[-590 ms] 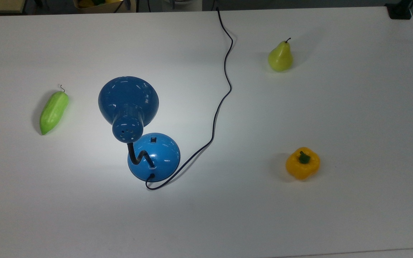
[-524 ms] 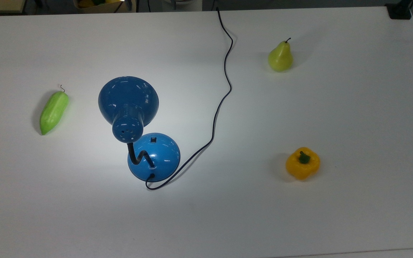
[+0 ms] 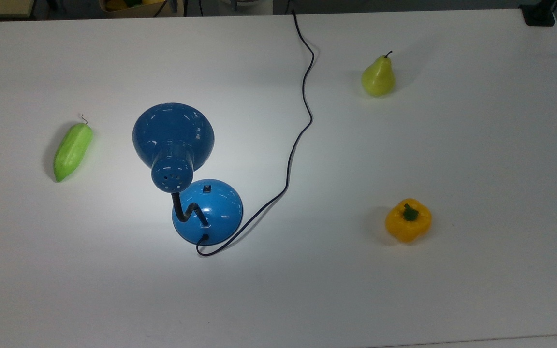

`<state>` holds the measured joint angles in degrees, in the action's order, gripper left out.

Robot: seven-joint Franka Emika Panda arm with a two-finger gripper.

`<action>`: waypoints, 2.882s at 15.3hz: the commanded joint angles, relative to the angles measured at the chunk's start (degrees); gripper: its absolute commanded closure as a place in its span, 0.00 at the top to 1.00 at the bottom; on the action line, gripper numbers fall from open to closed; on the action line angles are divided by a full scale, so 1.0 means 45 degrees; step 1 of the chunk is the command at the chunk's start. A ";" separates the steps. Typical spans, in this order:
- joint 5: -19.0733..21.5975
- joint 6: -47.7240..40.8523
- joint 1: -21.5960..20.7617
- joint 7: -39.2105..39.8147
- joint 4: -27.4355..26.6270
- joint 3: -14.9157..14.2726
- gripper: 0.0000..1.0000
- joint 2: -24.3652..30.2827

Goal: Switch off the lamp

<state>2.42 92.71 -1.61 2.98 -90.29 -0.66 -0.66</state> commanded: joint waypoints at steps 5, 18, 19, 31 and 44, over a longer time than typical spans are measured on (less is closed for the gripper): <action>0.0165 0.0315 -0.0266 0.0957 -0.0346 -0.0264 0.59 0.0264; 0.0224 0.0335 -0.0286 0.2248 -0.0698 -0.0264 0.00 0.0264; 0.0224 0.0335 -0.0286 0.2228 -0.0698 -0.0264 0.00 0.0264; 0.0185 0.0976 -0.0247 0.2072 -0.2160 -0.0264 0.00 0.0264; 0.0185 0.7927 -0.0227 0.2033 -0.5345 -0.0264 0.00 -0.0378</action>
<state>2.43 121.15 -1.77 11.24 -111.13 -0.80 -1.64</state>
